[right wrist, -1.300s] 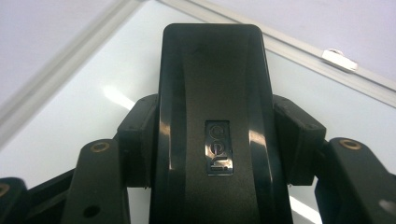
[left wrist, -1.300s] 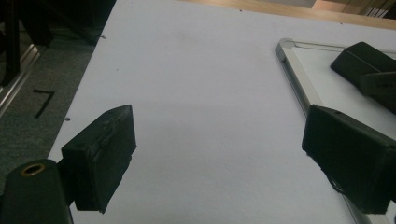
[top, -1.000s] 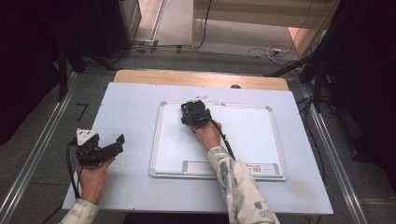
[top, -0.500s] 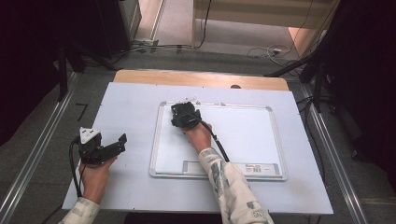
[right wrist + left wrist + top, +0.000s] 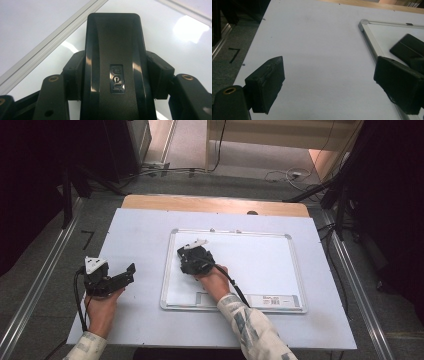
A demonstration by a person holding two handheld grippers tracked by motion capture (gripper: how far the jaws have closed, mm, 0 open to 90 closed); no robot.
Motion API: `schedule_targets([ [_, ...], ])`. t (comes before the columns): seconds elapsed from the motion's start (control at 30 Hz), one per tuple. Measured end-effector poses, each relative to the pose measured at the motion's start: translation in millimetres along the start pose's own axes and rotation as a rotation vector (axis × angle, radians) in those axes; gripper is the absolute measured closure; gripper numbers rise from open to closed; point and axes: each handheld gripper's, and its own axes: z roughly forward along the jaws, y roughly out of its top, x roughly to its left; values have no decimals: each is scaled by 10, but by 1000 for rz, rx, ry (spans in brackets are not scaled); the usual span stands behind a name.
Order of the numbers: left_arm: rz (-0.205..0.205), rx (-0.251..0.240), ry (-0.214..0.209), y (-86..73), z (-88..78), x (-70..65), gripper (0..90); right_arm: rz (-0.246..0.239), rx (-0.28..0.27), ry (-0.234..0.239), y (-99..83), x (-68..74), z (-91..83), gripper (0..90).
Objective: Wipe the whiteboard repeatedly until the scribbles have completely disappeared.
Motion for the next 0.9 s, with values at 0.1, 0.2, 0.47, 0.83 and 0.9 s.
schedule_targets([
  [0.1,-2,2,1,-1,8,-7,103,-22,-1,23,-100,71,-91,375],
  [0.2,4,5,-2,0,10,-14,102,-35,-3,34,-155,107,-137,375],
  [0.47,-1,2,-1,-4,-1,-9,103,-8,-3,17,-62,9,-48,375],
  [0.83,-3,3,-3,-2,-3,-3,103,85,1,-58,273,-172,249,376],
  [0.9,-1,1,-3,0,-5,1,103,100,0,-70,337,-179,306,375],
])
